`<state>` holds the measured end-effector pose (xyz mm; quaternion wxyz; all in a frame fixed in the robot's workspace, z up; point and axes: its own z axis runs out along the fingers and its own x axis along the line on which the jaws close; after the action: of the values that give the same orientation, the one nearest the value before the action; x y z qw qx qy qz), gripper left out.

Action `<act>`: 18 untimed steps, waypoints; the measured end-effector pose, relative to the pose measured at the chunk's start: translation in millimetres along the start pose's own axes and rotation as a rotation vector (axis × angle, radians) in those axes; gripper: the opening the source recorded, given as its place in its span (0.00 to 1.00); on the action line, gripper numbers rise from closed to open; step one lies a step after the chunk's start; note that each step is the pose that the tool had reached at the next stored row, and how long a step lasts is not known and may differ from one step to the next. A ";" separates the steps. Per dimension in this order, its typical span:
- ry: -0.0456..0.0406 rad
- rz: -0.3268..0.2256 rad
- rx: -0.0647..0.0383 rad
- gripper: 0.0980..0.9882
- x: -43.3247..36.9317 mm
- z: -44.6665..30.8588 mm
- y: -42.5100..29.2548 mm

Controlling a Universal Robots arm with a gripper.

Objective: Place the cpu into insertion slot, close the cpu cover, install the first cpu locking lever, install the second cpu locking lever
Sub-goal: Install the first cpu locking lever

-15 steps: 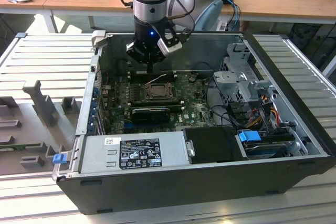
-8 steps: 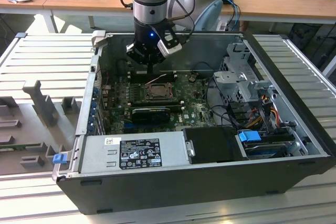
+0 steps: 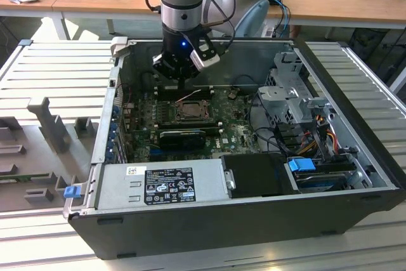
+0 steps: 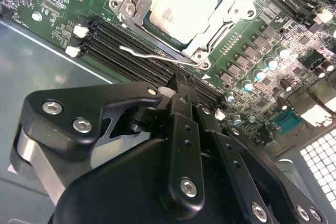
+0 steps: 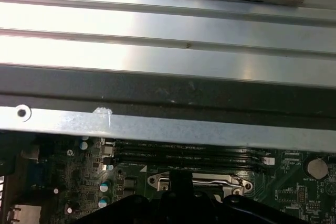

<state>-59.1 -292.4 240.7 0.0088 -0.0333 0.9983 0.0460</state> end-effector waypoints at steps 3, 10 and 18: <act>0.0001 -0.001 0.000 0.01 -0.3 0.9 -0.1; 0.0022 -0.025 -0.001 0.01 -2.1 1.9 -0.3; 0.0024 -0.027 -0.001 0.01 -10.5 6.2 -1.3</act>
<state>-48.4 -292.4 234.6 0.0082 -0.0467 0.9978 0.0462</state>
